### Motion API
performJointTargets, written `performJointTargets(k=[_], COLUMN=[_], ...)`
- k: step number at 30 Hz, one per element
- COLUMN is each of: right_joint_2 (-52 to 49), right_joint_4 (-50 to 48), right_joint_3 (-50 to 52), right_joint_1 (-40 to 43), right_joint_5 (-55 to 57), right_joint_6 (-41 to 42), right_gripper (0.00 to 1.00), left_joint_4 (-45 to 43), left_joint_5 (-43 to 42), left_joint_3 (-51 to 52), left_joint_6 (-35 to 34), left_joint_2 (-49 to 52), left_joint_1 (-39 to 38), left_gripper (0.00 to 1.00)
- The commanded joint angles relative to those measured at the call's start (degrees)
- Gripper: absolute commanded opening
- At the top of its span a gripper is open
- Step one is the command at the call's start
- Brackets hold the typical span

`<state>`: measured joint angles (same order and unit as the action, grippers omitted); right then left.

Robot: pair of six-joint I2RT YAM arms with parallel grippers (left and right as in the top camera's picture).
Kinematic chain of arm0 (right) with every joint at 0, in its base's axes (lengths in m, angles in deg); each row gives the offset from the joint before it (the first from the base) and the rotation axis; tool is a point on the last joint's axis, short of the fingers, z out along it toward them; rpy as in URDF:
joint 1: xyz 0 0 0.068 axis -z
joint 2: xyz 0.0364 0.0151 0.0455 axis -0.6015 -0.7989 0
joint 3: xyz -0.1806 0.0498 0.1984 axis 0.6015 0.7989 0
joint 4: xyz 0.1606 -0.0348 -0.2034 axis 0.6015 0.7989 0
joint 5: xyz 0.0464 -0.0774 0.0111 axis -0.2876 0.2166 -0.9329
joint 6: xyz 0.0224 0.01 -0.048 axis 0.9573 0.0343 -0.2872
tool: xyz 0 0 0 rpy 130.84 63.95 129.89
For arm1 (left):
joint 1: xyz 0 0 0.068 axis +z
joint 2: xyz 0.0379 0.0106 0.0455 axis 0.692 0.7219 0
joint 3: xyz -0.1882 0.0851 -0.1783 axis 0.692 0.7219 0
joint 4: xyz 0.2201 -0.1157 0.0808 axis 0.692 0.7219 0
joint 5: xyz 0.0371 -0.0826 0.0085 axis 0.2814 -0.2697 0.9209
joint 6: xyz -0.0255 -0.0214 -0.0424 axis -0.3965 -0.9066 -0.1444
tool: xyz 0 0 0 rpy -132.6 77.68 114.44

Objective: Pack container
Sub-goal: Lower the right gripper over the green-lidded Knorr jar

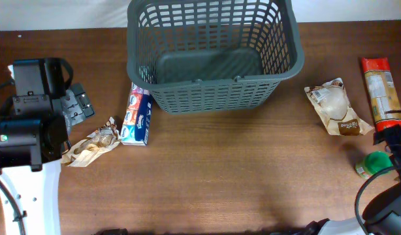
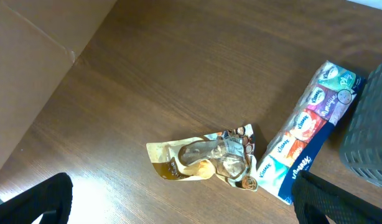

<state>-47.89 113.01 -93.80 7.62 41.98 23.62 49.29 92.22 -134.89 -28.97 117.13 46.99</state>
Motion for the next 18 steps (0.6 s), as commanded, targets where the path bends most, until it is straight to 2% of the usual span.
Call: performJointTargets(k=[1,18], right_joint_2=[0.6,-1.9], right_joint_4=[-1.4,-5.1], right_joint_3=[2.1,3.2], right_joint_1=[0.4,0.4], right_joint_5=[-0.4,-1.9], right_joint_6=[-0.5,-0.5], right_gripper=[0.99,0.99], left_joint_4=[0.1,1.8], left_joint_5=[-0.4,-0.4], left_joint_3=[-0.2,-0.2], left_joint_6=[0.2,0.2], left_joint_2=[0.1,0.1], left_joint_1=[0.3,0.3], left_gripper=[0.99,0.99])
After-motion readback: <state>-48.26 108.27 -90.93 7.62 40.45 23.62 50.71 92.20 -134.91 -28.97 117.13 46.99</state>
